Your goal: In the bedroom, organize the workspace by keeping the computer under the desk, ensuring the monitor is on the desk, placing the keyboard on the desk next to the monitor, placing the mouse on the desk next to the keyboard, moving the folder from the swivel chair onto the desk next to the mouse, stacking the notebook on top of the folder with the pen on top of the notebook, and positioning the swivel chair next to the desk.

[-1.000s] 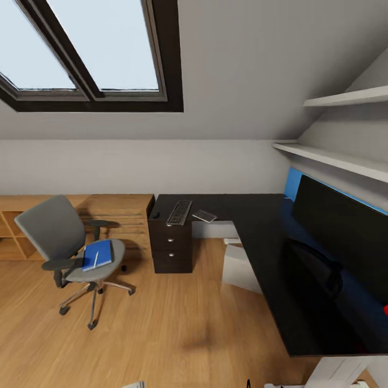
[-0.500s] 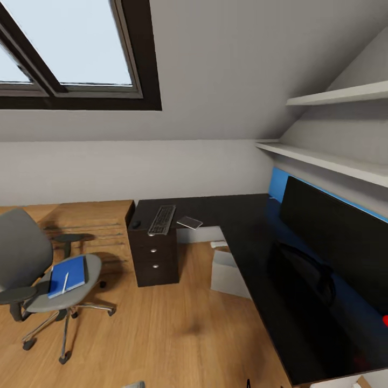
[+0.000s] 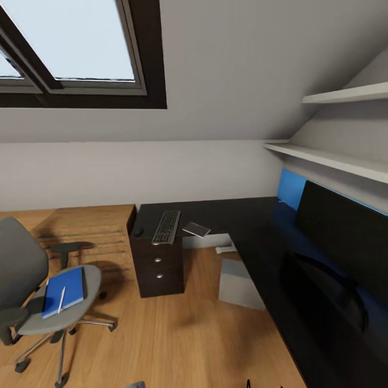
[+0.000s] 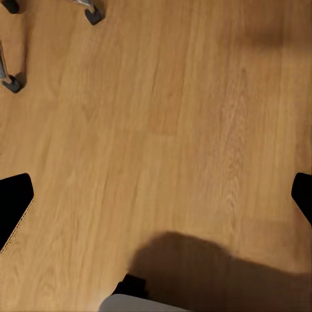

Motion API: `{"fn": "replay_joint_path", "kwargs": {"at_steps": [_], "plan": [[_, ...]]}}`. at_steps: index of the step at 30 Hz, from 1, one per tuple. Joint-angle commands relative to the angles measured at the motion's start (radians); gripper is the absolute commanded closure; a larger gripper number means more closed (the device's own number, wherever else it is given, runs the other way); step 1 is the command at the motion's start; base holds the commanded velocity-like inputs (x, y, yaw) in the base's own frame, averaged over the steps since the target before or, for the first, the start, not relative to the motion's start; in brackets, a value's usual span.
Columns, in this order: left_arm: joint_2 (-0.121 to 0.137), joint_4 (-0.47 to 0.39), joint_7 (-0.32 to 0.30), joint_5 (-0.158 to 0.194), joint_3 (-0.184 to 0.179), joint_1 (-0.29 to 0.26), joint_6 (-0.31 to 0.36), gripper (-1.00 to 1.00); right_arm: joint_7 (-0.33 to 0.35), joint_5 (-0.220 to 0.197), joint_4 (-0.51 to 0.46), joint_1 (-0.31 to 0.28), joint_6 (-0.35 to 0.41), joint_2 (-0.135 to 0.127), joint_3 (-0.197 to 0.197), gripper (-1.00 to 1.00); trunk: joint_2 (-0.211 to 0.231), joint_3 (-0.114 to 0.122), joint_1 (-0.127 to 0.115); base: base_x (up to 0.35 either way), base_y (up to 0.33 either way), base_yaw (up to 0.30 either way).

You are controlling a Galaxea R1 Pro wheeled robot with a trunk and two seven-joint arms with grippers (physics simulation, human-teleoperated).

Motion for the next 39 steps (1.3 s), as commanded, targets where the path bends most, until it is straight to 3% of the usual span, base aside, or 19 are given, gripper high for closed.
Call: {"fn": "replay_joint_path", "kwargs": {"at_steps": [1, 22, 39], "plan": [[0.000, 0.000, 0.005, 0.010, -0.009, -0.001, -0.005, -1.00, -0.007, -0.008, 0.000, -0.001, -0.003, -0.001, 0.008, -1.00, -0.002, -0.002, 0.001, 0.302, 0.214, -0.001], [0.000, 0.025, 0.004, 0.010, -0.011, -0.001, -0.004, -1.00, -0.007, -0.009, 0.000, -0.001, -0.003, 0.000, 0.008, -1.00, -0.002, -0.002, 0.001, 0.314, 0.152, 0.003], [-0.001, 0.041, 0.004, 0.008, -0.013, -0.001, -0.006, -1.00, -0.008, -0.010, 0.000, -0.001, -0.003, 0.001, 0.008, -1.00, -0.002, -0.003, 0.001, 0.322, 0.032, 0.189]]}}
